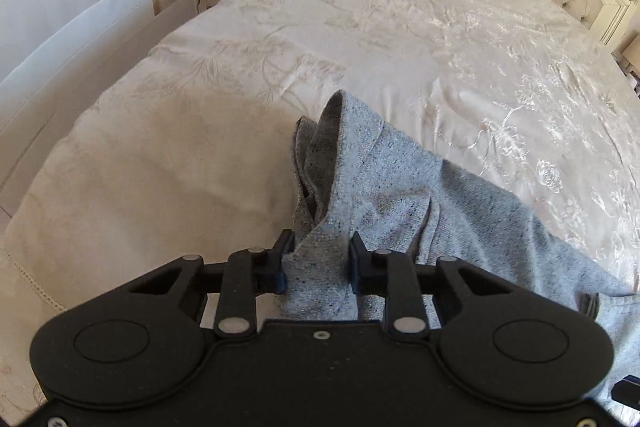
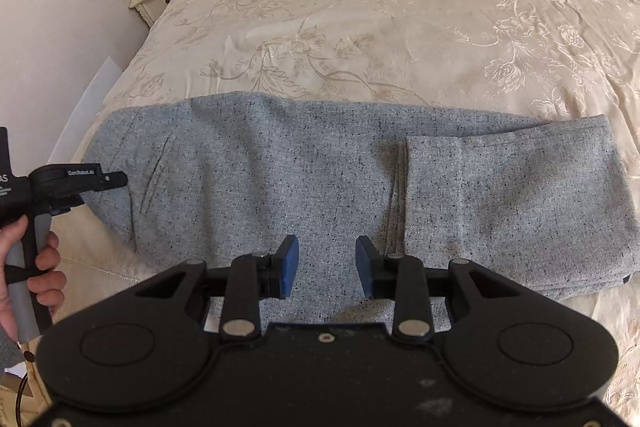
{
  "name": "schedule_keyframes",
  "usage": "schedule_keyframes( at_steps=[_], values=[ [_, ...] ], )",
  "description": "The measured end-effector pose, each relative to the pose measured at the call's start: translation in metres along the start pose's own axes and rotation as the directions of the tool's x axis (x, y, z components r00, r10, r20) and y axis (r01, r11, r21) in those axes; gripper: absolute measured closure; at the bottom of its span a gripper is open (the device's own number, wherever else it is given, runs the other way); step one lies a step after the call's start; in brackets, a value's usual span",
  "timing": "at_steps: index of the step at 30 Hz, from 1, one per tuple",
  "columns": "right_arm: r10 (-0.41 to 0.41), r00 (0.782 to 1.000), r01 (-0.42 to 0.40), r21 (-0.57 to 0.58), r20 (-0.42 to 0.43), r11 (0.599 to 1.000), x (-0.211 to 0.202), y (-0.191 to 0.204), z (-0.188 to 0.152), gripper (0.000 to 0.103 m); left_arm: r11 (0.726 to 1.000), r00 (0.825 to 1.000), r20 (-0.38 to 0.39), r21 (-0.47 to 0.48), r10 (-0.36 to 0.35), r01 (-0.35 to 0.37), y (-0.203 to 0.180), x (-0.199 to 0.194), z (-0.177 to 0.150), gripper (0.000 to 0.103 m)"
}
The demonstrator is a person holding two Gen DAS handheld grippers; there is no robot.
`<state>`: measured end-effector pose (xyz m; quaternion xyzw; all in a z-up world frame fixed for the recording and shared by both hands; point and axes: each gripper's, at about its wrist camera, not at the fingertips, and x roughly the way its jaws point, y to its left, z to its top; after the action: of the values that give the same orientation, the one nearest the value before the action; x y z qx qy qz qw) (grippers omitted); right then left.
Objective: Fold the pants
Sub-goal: 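Lift the waistband with the left gripper and fold it toward the hem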
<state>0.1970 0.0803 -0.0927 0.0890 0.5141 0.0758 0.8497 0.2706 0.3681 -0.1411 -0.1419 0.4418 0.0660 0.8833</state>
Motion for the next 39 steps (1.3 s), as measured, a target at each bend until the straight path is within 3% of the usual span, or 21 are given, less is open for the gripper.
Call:
schedule_keyframes(
  at_steps=[8, 14, 21, 28, 30, 32, 36, 39],
  values=[
    [-0.056, 0.997, 0.057, -0.023, 0.043, 0.998, 0.023, -0.024, 0.018, 0.069, 0.998, 0.998, 0.058, 0.062, -0.037, 0.034, -0.029, -0.034, 0.009, 0.070],
    [-0.057, 0.997, 0.058, -0.026, 0.052, 0.998, 0.077, -0.041, 0.052, 0.069, 0.994, 0.996, 0.090, 0.106, -0.025, 0.015, -0.053, -0.051, 0.007, 0.071],
    [-0.042, 0.999, 0.042, -0.042, 0.003, 0.998, 0.140, -0.060, 0.087, 0.070, 0.988, 0.991, 0.134, 0.151, -0.005, -0.015, -0.091, -0.077, 0.003, 0.072],
    [0.091, 0.994, -0.091, -0.006, 0.061, 0.996, 0.092, -0.095, 0.089, 0.070, 0.972, 0.979, 0.198, 0.234, -0.052, 0.004, -0.158, -0.115, -0.001, 0.078],
    [0.131, 0.989, -0.133, 0.016, 0.069, 0.991, 0.070, -0.111, 0.081, 0.070, 0.964, 0.972, 0.218, 0.263, -0.089, 0.029, -0.185, -0.126, -0.004, 0.095],
    [0.156, 0.985, -0.159, 0.037, 0.068, 0.987, 0.054, -0.130, 0.075, 0.069, 0.949, 0.962, 0.228, 0.306, -0.148, 0.074, -0.219, -0.133, -0.010, 0.102],
    [0.182, 0.982, -0.185, 0.095, 0.044, 0.978, 0.036, -0.171, 0.061, 0.069, 0.903, 0.944, 0.180, 0.383, -0.278, 0.194, -0.290, -0.126, -0.034, 0.103],
    [0.175, 0.984, -0.176, 0.142, 0.022, 0.974, 0.028, -0.197, 0.044, 0.067, 0.885, 0.947, 0.088, 0.391, -0.308, 0.252, -0.328, -0.107, -0.057, 0.102]
  ],
)
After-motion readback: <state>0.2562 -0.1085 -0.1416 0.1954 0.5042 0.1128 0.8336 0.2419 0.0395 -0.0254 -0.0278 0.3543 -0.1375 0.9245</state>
